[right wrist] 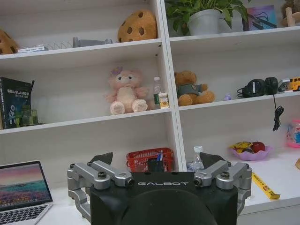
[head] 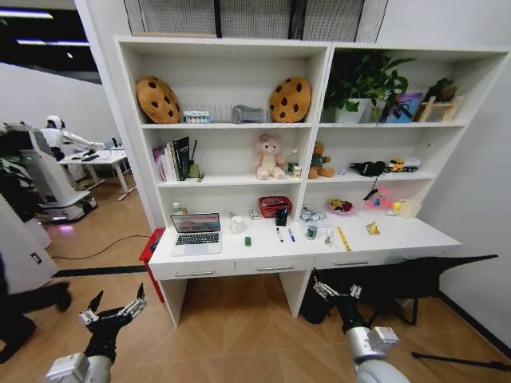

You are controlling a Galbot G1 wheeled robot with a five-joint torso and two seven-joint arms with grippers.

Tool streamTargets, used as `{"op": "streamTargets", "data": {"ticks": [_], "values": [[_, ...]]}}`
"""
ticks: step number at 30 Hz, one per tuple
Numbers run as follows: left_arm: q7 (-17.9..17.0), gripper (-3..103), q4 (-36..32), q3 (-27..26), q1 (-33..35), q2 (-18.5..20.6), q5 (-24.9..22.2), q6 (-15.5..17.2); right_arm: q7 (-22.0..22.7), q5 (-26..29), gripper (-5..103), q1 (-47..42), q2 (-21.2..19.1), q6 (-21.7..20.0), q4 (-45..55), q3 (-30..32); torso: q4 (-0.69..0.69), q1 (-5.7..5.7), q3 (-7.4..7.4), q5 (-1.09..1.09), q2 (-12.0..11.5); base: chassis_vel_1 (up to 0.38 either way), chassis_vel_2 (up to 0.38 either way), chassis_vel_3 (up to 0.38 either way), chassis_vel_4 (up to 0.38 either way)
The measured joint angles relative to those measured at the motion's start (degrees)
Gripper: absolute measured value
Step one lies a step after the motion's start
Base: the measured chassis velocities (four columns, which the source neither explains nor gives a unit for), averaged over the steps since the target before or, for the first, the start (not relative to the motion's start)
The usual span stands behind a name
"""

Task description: Organize the objects on the table.

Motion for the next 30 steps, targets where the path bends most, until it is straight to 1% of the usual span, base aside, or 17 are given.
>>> {"op": "streamTargets", "data": {"ticks": [14, 23, 30], "values": [[1.53, 100, 0.13, 0.02, 0.3, -1.38, 0.84, -0.42, 0.07, -0.3, 100, 0.44, 0.26, 0.16, 0.07, 0.05, 0.0, 0.0, 0.0, 0.0, 0.0, 0.0, 0.0, 0.0, 0.0], [2.43, 100, -0.05, 0.67, 0.4, -2.68, 1.55, -0.89, 0.63, -1.08, 100, -1.12, 1.4, -1.42, 1.59, 0.6, -0.01, 0.0, 0.0, 0.0, 0.0, 0.0, 0.0, 0.0, 0.0], [2.86, 100, -0.04, 1.14, 0.53, -3.07, 2.21, -1.12, 1.06, -0.98, 100, -1.45, 1.61, -1.68, 2.27, 1.15, 0.0, 0.0, 0.0, 0.0, 0.0, 0.0, 0.0, 0.0, 0.0]]}}
